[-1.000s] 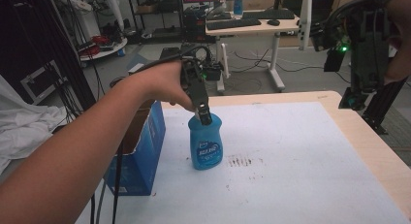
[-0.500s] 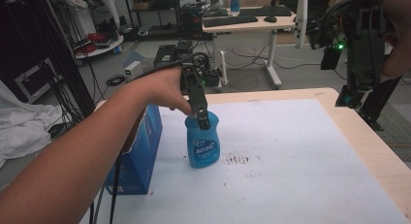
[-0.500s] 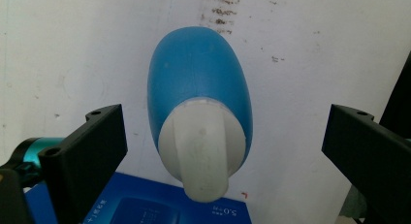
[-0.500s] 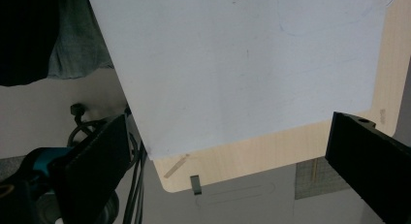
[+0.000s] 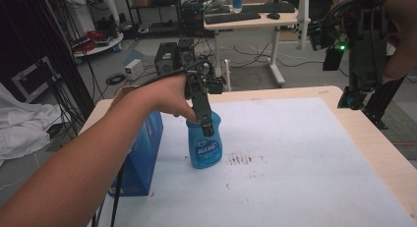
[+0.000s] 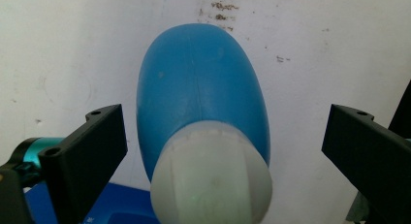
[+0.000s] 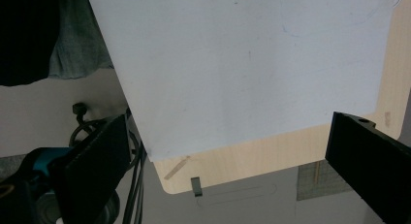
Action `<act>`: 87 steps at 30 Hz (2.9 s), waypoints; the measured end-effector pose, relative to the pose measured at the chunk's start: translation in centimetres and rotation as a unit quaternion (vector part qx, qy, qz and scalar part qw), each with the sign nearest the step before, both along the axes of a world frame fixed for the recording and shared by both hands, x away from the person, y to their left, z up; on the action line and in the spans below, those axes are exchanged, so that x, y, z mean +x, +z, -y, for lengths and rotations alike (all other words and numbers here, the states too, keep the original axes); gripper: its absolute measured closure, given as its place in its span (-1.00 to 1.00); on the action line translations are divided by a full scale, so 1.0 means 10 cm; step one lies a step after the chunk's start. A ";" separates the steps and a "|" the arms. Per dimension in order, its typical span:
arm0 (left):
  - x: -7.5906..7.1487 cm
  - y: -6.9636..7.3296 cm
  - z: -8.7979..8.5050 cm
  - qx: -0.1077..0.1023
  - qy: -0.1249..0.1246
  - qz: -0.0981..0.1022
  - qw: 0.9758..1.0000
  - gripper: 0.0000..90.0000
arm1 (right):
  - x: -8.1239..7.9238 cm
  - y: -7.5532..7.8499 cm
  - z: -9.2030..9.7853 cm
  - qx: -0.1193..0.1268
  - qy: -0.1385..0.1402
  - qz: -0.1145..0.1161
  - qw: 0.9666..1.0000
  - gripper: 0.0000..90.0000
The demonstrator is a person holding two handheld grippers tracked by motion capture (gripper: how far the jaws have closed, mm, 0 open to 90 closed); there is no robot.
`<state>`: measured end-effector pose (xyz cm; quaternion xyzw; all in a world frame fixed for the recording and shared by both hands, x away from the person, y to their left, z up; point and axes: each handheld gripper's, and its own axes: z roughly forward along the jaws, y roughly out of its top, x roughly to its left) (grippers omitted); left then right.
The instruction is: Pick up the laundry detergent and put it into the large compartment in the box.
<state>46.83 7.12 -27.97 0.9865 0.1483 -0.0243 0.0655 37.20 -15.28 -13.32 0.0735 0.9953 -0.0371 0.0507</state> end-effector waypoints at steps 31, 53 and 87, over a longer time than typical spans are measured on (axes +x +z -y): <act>0.01 -0.15 0.09 0.017 -0.002 -0.002 1.000 -0.84 | 0.01 -0.03 0.05 0.004 -0.007 0.000 1.000 -0.96; 0.00 -0.15 0.07 0.028 -0.003 0.008 1.000 -0.63 | 0.03 -0.06 0.04 0.004 -0.006 -0.003 1.000 -0.96; 0.02 -0.15 0.08 0.042 0.001 0.022 0.999 -0.26 | 0.05 -0.12 0.02 0.006 -0.010 -0.005 1.000 -0.96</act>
